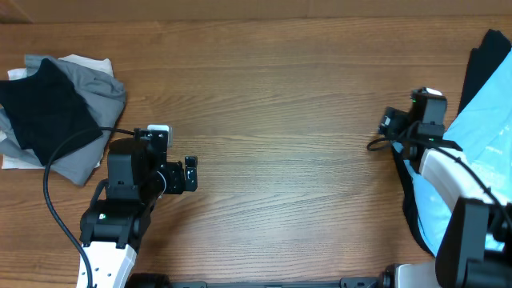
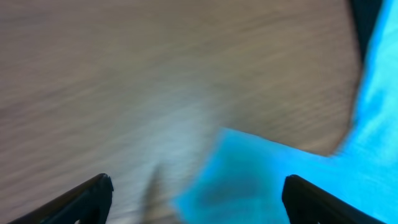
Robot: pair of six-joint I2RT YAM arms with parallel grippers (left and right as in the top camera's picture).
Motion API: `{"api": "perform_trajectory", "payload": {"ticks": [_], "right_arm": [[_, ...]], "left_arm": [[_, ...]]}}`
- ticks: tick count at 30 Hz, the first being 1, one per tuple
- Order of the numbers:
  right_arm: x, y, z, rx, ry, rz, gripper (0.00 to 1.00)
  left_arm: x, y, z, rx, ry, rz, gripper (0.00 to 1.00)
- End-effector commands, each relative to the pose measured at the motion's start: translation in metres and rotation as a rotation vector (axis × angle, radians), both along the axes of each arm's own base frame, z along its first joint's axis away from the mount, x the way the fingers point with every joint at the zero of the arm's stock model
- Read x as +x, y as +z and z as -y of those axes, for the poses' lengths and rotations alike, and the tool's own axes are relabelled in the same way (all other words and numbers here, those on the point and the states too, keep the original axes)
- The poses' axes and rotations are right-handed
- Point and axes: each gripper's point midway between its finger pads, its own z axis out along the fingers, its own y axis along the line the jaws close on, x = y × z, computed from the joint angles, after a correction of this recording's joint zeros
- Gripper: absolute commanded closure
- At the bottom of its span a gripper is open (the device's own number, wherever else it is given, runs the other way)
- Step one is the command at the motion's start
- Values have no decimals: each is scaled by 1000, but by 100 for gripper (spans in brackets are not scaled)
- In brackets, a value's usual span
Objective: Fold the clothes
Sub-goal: 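Reach both grippers toward the light-blue T-shirt on the right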
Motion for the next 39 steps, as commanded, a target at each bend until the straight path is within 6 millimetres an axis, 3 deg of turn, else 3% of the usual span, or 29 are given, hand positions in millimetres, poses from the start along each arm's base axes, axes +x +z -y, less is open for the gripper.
{"api": "perform_trajectory", "payload": {"ticks": [1,8,10,12,14,17,22,27,35,37,39], "right_arm": [[3,-19,9,29,-33,-36,14],[0,-44,3,63,-14,-88,16],[-4,-50,2,67,-15,-112,26],[-5,-51,3,62,-20,-118,44],[-4,-50,4,62,-19,-113,56],[-4,-49,4,58,-22,-111,60],[10,-19,7,42,-22,-33,66],[14,1,8,34,-21,16,96],[10,3,7,39,-25,4,96],[13,22,8,51,-47,43,96],[17,55,8,53,-52,96,96]], "left_arm": [[8,15,2,-17,-5,42,0],[9,15,2,-15,-3,43,0],[9,15,2,-15,-3,43,0],[9,15,2,-15,-3,43,0],[9,15,2,-15,-3,43,0],[9,15,2,-15,-3,43,0],[9,15,2,-15,-3,43,0],[9,15,2,-15,-3,43,0],[9,15,2,-15,-3,43,0],[9,15,2,-14,-3,43,0],[9,15,2,-15,-3,43,0]]}}
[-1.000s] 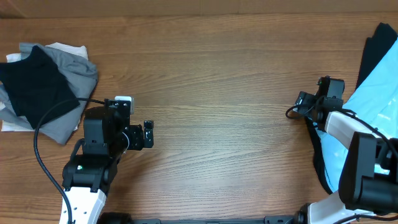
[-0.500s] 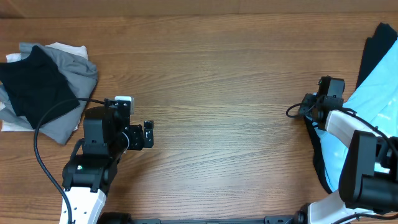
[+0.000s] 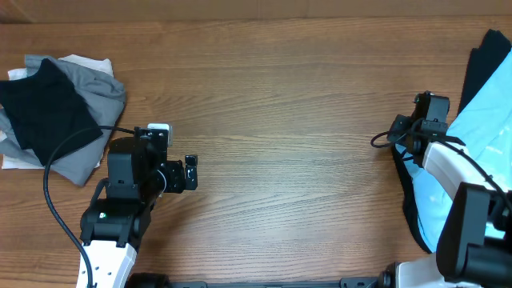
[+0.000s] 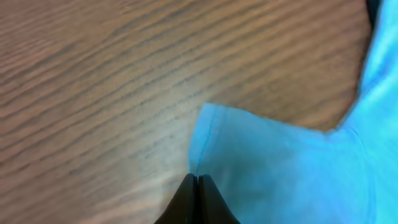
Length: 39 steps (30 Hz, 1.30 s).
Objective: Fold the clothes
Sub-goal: 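Reach both grippers toward the light-blue T-shirt on the right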
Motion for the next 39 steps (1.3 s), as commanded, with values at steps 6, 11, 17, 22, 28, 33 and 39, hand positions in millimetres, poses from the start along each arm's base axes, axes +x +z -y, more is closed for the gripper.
{"api": "perform_trajectory", "payload": {"ticks": [6,11,17,22,28,33,39], "right_arm": [[23,159,-48,94,177,249,96],[-1,221,-174,257,574,316,96],[-27,220,-285,324,866,307,96],[-25,187,-351,340,994,272,96],[39,183,-392,317,1007,516,96],[66,197,-391,267,949,651,86],[73,180,-308,21,665,493,1]], "left_arm": [[6,14,0,-9,1,34,0],[6,14,1,-10,1,34,0],[6,14,1,-10,1,34,0],[6,14,1,-10,1,34,0],[6,14,1,-10,1,34,0],[6,14,1,-11,1,33,0],[8,16,2,-46,26,38,0]]}}
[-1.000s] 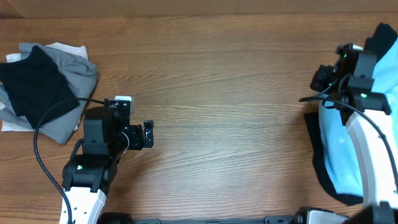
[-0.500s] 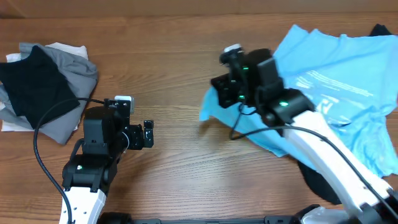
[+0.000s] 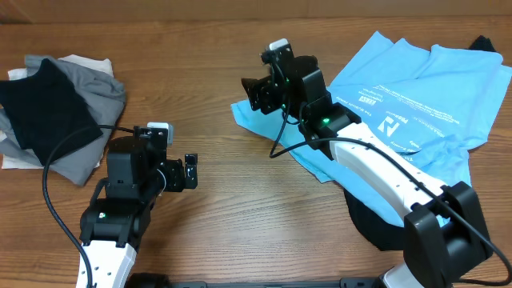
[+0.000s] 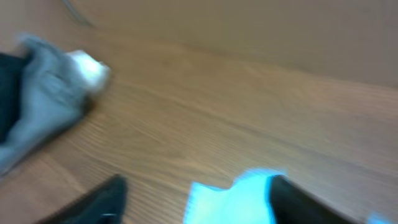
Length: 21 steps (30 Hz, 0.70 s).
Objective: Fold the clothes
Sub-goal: 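Reach both grippers toward the light-blue T-shirt on the right, then grasp the blue T-shirt edges with left and right grippers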
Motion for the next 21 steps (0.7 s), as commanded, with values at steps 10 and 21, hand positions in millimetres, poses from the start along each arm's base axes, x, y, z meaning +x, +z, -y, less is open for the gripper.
{"api": "perform_trajectory", "payload": {"ticks": [10,21], "right_arm": [[-57,25,242,-99,-757,-300,0],[-139,-23,336,57,-1012,-749,0]], "left_arm": [[26,26,33,-271,-6,58,0],[62,-65,155,-503,-125,-196,4]]}}
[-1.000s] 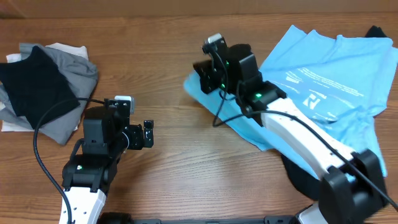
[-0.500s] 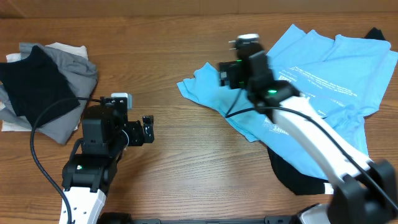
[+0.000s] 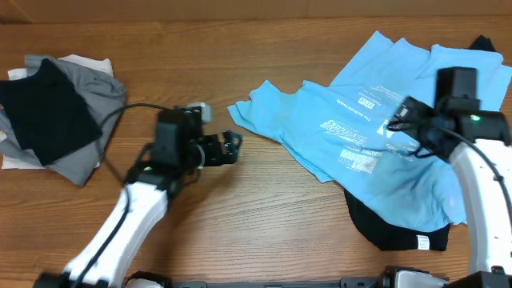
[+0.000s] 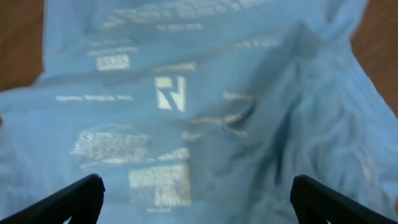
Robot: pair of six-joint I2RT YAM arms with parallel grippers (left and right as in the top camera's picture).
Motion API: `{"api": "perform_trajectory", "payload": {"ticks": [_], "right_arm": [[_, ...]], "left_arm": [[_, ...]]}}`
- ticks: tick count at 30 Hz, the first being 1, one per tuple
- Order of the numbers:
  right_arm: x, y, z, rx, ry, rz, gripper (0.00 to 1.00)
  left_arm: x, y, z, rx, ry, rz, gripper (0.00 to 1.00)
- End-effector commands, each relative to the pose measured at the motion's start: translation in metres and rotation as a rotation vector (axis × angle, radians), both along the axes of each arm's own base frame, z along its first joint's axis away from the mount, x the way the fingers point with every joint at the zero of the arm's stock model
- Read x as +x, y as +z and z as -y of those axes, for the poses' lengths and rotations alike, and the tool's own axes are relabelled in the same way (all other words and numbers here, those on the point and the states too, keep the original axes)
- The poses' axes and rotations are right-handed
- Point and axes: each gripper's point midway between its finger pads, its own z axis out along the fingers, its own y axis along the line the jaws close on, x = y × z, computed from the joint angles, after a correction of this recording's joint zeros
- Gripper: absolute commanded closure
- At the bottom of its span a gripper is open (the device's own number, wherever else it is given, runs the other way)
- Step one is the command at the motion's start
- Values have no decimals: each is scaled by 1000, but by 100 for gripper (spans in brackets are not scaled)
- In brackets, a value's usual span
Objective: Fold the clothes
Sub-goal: 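Grasp the blue T-shirt edges with left and right grippers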
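Note:
A light blue T-shirt (image 3: 360, 120) with white print lies spread, somewhat wrinkled, over the right half of the table, one sleeve (image 3: 250, 106) pointing left. In the right wrist view the shirt (image 4: 186, 93) fills the frame. My right gripper (image 3: 394, 124) hovers open over the shirt's printed middle, and between the fingers of the right gripper (image 4: 199, 202) there is only cloth below. My left gripper (image 3: 232, 147) sits open on the bare wood just below the left sleeve, not touching it.
A black garment (image 3: 392, 228) lies partly under the shirt at the lower right. At the far left is a heap of clothes (image 3: 56, 112): black, grey and white. The wooden table (image 3: 264, 216) shows between them.
My right gripper, open near the sleeve at the table's top centre, is now back right over the shirt's print. My left arm has reached right, next to the sleeve.
The shirt first hung at the table's right edge with my right gripper open by its sleeve. Then the gripper was shut on the sleeve's corner. Later the shirt lay across the table's centre and the gripper was open. Now both grippers are open by the shirt.

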Motion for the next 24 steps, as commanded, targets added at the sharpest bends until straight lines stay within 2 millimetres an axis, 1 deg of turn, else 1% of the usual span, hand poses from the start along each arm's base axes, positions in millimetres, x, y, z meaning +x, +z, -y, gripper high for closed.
{"api": "perform_trajectory", "payload": {"ticks": [1,2,4,5,8,10,12,13,14,15,16,17,20,21,23,24], "right_arm": [[-13,-2,5,91,-58,-27,0],[-17,-3,8,94,-70,-40,0],[-20,-4,9,100,-74,-51,0],[-20,-4,7,108,-69,-52,0],[-19,-4,5,117,-66,-46,0],[-19,-3,5,119,-65,-45,0],[-19,-3,5,119,-65,-45,0],[-19,-3,5,118,-65,-45,0],[-19,-3,5,118,-65,-45,0],[-19,-4,5,118,-65,-46,0],[-19,-4,5,118,-65,-46,0],[-20,-4,5,119,-65,-48,0],[-23,-5,4,122,-65,-63,0],[-25,-5,4,123,-64,-71,0],[-28,-7,3,120,-44,-89,1],[-29,-9,2,121,-43,-95,1]], "left_arm": [[9,-20,54,-127,-42,-58,5],[14,-29,70,-146,-64,-45,5],[19,-42,87,-165,-81,-44,6],[22,-55,98,-181,-76,-75,6],[30,-78,115,-183,-91,-144,6],[39,-86,131,-195,-122,-165,6],[46,-87,138,-198,-131,-161,7],[51,-88,143,-198,-134,-155,9],[54,-87,146,-200,-137,-151,20],[60,-86,151,-204,-142,-142,41],[62,-85,152,-205,-142,-140,61],[64,-82,153,-210,-146,-137,96],[64,-63,157,-235,-187,-133,96],[66,-49,159,-254,-207,-122,96],[72,-9,162,-307,-241,-76,96],[77,18,162,-334,-255,-33,96]]}}
